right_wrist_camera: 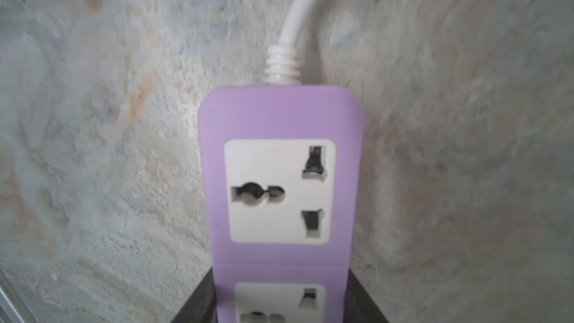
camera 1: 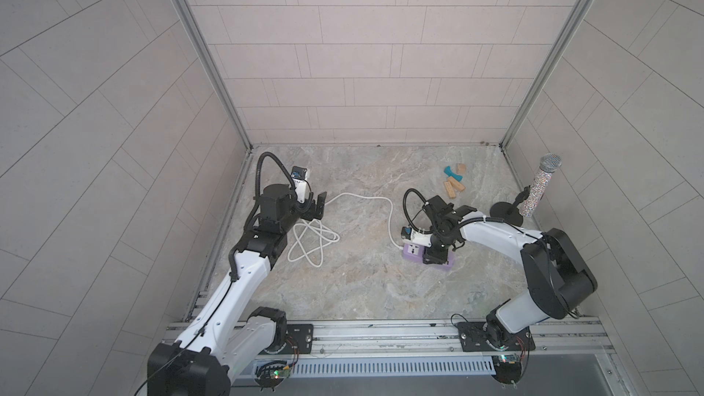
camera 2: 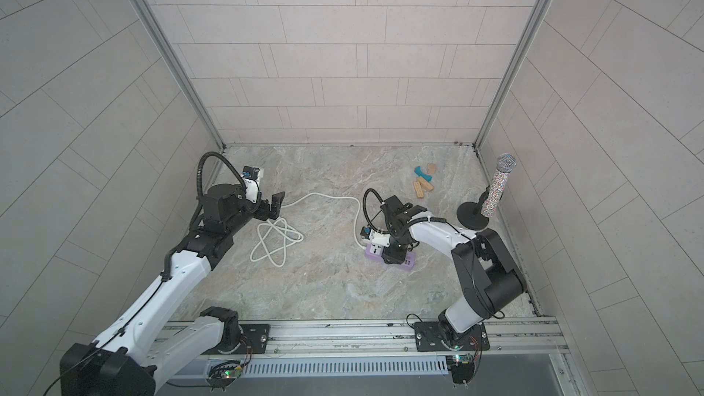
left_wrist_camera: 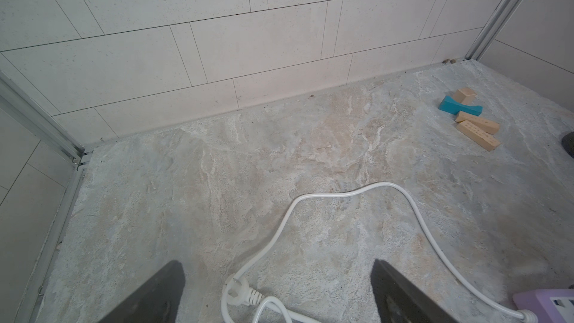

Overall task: Wrap the cord around the power strip
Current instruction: Move the power strip to the center of the board.

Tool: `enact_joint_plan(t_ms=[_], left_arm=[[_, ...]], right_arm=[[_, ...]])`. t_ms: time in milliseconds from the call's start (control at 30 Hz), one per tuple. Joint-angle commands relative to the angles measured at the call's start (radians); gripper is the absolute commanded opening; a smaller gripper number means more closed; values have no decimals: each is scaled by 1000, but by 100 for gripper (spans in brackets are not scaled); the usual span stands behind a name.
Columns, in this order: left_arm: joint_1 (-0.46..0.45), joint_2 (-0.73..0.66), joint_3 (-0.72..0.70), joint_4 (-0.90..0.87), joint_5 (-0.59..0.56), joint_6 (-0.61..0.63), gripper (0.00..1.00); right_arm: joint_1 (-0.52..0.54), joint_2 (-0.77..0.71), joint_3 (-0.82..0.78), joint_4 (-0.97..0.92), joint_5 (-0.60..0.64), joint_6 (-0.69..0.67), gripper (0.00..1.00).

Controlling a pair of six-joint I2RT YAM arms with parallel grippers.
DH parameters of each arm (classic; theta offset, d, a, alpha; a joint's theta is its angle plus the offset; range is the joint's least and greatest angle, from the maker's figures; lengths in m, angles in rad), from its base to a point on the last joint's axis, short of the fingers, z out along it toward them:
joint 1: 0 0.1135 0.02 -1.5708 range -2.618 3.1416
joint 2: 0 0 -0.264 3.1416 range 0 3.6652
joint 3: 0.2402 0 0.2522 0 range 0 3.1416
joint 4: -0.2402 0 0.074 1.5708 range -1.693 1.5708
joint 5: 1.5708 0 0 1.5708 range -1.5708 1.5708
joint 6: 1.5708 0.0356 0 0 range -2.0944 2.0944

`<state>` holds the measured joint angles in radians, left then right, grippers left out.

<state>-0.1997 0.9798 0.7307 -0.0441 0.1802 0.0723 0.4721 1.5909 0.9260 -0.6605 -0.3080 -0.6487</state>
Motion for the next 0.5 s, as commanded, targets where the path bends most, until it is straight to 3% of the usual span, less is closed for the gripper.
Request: enact_joint_plan(t_ms=[0,200,367,467], left_arm=[[-5,-20,-1,-2,7,24,99],[-5,-30,-1,-14,3,31,99],[-5,-46,0,-31,-6,47,99],[-5,-47,5,-35,-7,50,99]], right_arm=[[45,69,88,-16,-16,72,44],[68,163,211,-22,-43,145,61],[45,122,167,-40,-9,102,83],[4,61,115,-38,-25,48,90]])
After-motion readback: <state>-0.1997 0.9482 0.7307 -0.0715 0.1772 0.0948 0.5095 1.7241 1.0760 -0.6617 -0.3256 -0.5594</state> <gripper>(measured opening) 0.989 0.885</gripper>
